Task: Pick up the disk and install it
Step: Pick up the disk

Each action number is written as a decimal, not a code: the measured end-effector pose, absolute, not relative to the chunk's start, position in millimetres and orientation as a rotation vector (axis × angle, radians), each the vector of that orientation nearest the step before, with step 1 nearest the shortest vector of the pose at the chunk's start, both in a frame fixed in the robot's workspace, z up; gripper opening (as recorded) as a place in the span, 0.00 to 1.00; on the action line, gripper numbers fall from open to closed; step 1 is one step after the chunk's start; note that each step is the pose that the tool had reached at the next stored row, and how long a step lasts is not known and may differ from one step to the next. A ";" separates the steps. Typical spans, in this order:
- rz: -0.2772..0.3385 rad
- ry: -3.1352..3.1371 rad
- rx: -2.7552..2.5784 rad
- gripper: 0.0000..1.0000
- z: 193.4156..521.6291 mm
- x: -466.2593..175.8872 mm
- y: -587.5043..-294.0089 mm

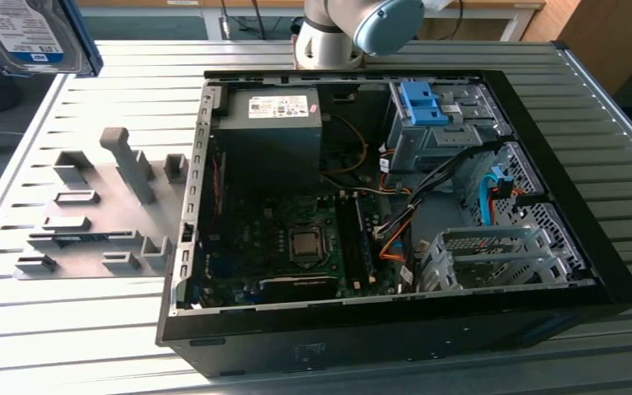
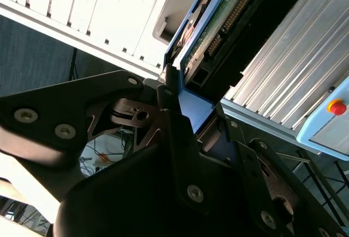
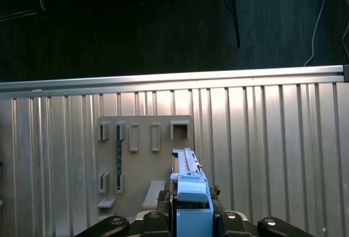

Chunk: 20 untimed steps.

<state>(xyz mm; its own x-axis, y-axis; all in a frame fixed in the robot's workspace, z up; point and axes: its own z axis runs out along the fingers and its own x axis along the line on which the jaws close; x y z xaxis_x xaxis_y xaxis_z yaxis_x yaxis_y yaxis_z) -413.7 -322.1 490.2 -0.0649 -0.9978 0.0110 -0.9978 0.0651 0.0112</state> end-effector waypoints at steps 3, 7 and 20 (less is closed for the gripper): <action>-0.001 -2.281 2.137 0.36 490.2 -412.9 -322.1; -0.001 -2.281 2.137 0.36 490.2 -411.6 -322.1; -0.001 -2.281 2.137 0.36 490.2 -407.5 -322.1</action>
